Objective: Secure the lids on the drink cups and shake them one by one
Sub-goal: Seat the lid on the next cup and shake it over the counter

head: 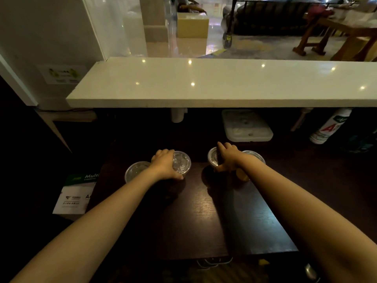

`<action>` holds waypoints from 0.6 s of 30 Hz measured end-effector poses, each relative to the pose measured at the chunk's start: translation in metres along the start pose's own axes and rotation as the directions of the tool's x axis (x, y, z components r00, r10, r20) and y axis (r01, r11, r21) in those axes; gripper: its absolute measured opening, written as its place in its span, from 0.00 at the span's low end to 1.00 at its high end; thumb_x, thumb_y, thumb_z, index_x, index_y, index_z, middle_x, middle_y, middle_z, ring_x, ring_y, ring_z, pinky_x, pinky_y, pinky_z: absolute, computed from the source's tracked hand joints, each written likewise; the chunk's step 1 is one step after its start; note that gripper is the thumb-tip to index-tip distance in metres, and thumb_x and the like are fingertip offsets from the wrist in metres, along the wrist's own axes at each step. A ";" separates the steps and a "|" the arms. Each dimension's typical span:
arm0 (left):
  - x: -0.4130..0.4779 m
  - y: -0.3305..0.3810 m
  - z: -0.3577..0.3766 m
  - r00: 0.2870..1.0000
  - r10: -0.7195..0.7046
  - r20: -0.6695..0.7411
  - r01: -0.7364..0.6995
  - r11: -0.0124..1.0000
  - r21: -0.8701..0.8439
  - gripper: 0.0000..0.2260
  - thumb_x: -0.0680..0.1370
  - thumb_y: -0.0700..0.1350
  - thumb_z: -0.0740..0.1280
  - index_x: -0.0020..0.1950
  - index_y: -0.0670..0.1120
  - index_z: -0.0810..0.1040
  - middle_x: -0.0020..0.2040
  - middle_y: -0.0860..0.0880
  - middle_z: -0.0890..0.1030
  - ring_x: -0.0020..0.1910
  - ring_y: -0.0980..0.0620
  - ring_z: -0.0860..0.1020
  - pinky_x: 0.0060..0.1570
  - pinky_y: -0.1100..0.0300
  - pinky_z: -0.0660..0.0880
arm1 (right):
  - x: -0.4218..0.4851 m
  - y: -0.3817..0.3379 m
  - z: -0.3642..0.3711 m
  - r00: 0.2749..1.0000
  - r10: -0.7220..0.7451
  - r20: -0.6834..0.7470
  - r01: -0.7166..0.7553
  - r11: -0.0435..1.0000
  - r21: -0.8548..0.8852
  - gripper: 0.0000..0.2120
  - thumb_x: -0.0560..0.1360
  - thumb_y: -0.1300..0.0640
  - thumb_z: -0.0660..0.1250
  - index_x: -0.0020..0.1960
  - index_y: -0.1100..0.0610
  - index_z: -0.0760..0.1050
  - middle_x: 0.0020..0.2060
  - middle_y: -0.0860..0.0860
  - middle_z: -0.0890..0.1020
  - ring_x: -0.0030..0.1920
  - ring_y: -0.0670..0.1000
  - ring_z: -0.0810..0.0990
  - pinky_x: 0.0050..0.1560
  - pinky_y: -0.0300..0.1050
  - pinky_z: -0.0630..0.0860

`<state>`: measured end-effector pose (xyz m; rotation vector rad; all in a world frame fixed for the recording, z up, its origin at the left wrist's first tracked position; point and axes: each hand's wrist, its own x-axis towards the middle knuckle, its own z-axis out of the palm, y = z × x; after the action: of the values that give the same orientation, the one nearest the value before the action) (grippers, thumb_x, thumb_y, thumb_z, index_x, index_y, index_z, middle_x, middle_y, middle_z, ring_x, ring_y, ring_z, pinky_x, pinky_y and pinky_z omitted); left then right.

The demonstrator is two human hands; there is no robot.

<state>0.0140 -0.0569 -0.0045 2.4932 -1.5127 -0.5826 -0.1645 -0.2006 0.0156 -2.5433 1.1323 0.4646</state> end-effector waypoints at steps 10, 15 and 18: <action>-0.070 -0.012 0.027 0.996 0.086 0.027 -0.082 0.987 -0.139 0.46 0.66 0.56 0.74 0.76 0.47 0.51 0.75 0.49 0.56 0.74 0.49 0.53 0.72 0.53 0.56 | -0.036 -0.076 0.054 0.917 -0.373 -0.143 0.397 0.806 0.439 0.27 0.80 0.50 0.58 0.75 0.59 0.56 0.74 0.56 0.61 0.74 0.53 0.58 0.71 0.40 0.54; -0.106 -0.006 0.061 0.984 -0.097 -0.147 -0.014 0.790 -0.613 0.32 0.78 0.50 0.63 0.76 0.47 0.51 0.77 0.49 0.53 0.76 0.51 0.52 0.73 0.54 0.56 | -0.037 -0.102 0.103 0.930 -0.188 -0.315 0.362 0.607 0.707 0.16 0.80 0.58 0.57 0.67 0.59 0.70 0.63 0.55 0.75 0.64 0.50 0.73 0.58 0.28 0.65; -0.105 0.006 0.077 0.919 -0.332 -0.212 0.005 0.548 -0.836 0.22 0.81 0.48 0.56 0.75 0.49 0.58 0.75 0.49 0.61 0.72 0.53 0.62 0.68 0.59 0.63 | -0.038 -0.105 0.119 0.924 -0.087 -0.372 0.367 0.476 0.799 0.14 0.79 0.60 0.58 0.63 0.55 0.74 0.59 0.52 0.79 0.58 0.46 0.76 0.55 0.26 0.69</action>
<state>-0.0658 0.0365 -0.0473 1.8262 -0.5957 -0.6333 -0.1286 -0.0601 -0.0593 -1.7868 0.7587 -0.4874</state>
